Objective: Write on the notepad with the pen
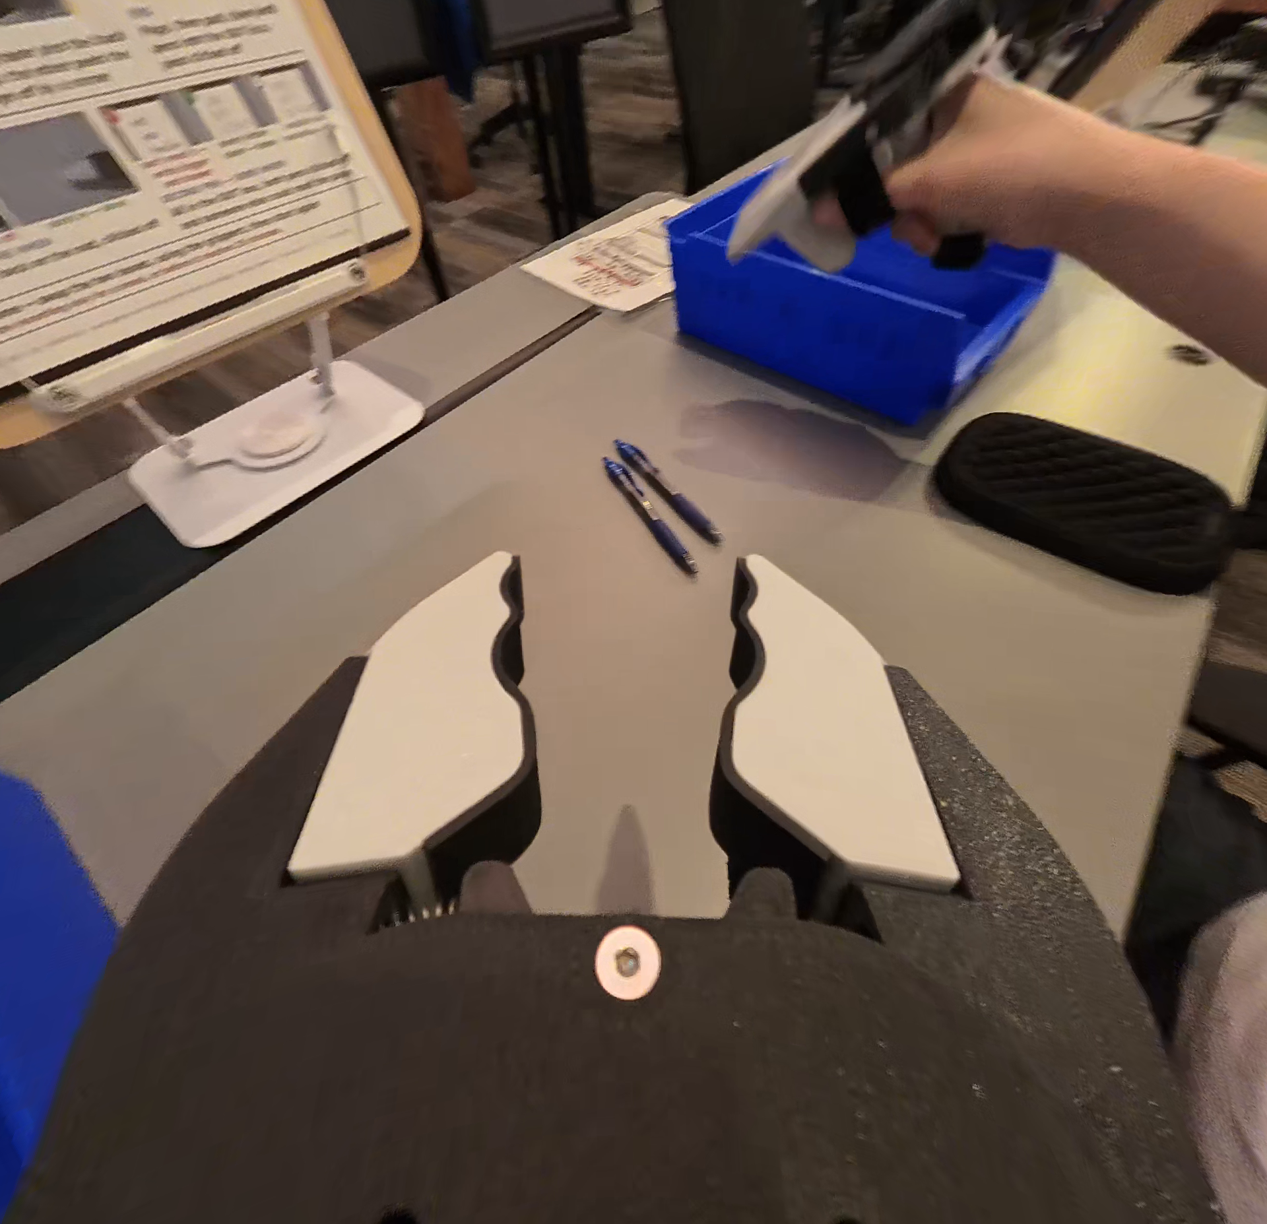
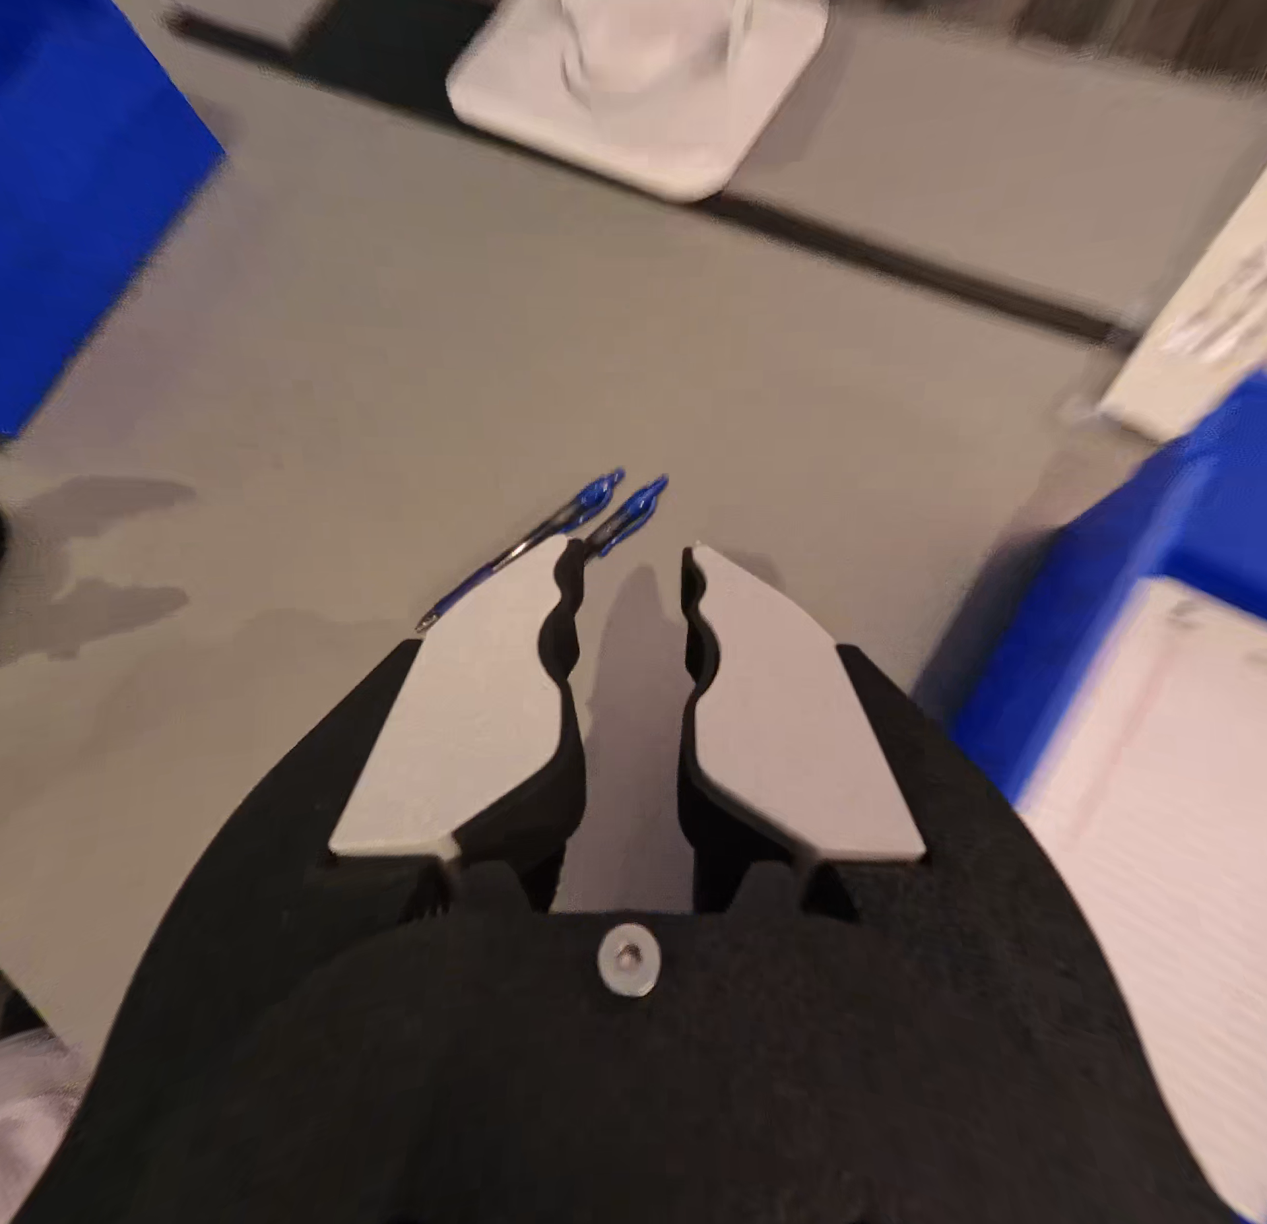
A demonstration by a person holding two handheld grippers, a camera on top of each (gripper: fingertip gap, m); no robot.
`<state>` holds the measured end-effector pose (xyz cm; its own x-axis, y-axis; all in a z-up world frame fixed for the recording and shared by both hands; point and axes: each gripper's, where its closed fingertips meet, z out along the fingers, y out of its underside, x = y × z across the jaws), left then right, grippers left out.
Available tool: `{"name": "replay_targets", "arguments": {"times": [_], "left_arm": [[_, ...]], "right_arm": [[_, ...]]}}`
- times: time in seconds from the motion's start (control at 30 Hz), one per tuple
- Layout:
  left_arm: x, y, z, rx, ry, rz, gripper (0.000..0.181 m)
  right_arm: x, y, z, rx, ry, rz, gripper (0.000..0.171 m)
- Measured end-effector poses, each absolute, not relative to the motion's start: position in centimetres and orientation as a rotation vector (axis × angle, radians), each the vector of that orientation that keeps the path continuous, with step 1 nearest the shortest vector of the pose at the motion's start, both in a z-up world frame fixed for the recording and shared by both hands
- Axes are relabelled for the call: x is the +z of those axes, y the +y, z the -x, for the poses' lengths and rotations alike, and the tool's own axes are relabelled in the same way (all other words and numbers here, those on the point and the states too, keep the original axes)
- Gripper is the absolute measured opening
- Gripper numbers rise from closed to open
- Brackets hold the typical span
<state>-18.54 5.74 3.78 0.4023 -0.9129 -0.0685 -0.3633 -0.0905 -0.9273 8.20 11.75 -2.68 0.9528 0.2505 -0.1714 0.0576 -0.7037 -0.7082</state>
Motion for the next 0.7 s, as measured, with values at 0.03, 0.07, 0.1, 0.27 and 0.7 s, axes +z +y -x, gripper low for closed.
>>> {"name": "replay_targets", "arguments": {"times": [0.03, 0.07, 0.1, 0.27, 0.7], "left_arm": [[3.4, 6.2, 18.6, -0.649, 1.119, 1.673, 0.059], [3.1, 6.5, 18.7, -0.616, 1.099, 1.684, 0.059], [3.0, 6.7, 18.7, -0.595, 1.083, 1.689, 0.060], [2.7, 5.9, 18.8, -0.603, 1.074, 1.673, 0.059], [1.0, 4.5, 21.0, -0.670, 1.083, 1.680, 0.057]], "right_arm": [[-5.2, 12.2, -7.0, 0.334, -0.194, 2.400, 0.029], [-7.5, 12.4, -5.7, 0.360, -0.172, 2.469, 0.029], [-9.6, 12.4, -4.8, 0.373, -0.142, 2.540, 0.030], [-14.2, 12.6, -3.2, 0.362, 0.000, 2.720, 0.032], [-15.6, 12.3, -2.6, 0.218, 0.239, 2.904, 0.032]]}}
